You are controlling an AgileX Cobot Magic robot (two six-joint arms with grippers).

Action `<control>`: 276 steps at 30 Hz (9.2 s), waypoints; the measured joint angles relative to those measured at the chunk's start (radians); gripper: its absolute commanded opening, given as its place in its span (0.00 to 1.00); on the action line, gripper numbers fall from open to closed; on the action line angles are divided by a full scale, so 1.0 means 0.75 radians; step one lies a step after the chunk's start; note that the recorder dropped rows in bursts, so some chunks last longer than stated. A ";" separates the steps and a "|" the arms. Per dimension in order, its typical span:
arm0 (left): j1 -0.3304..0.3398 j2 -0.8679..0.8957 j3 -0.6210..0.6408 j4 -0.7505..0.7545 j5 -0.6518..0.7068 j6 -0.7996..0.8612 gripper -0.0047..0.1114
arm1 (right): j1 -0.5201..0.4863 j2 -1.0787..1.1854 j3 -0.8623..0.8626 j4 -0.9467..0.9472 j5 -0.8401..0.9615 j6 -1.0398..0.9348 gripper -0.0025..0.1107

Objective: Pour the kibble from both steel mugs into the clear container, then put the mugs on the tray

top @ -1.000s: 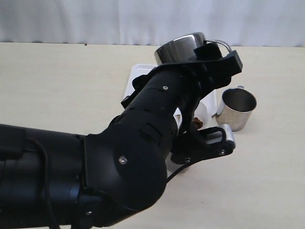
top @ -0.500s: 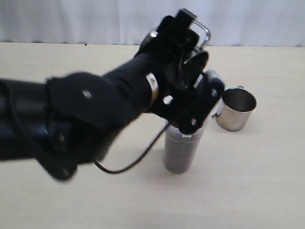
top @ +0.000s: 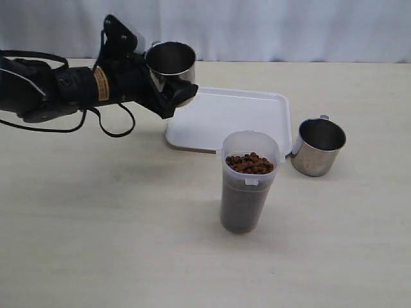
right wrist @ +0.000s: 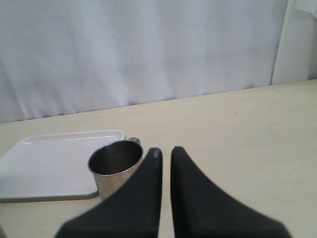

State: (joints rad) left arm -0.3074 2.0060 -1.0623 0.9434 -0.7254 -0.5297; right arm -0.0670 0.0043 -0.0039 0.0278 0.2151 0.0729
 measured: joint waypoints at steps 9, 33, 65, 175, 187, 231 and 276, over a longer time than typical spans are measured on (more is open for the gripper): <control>-0.095 0.349 -0.315 -0.009 0.023 -0.098 0.04 | 0.000 0.000 0.000 0.000 0.000 0.000 0.06; -0.101 0.412 -0.345 -0.006 0.221 -0.195 0.74 | 0.000 0.000 0.000 0.000 0.000 0.000 0.06; 0.287 -0.870 0.405 0.953 0.212 -1.265 0.04 | 0.000 0.000 0.000 0.000 0.000 0.000 0.06; 0.391 -2.670 1.413 -0.850 1.147 0.221 0.04 | 0.321 1.067 0.000 0.139 -0.826 -0.071 0.06; 0.373 -2.670 1.413 -1.192 1.150 0.221 0.04 | 0.321 1.549 0.000 0.262 -1.285 0.002 0.54; 0.373 -2.670 1.413 -1.201 1.304 0.231 0.04 | 0.321 2.484 -0.545 0.010 -1.462 -0.097 0.76; 0.373 -2.670 1.413 -1.168 1.291 0.494 0.04 | 0.326 2.656 -0.979 -0.590 -1.464 -0.104 0.06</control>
State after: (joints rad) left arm -0.0280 0.0035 -0.0023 0.0678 0.2431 -0.1591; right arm 0.1774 1.9962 -0.7383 -0.4145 -0.8833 -0.0053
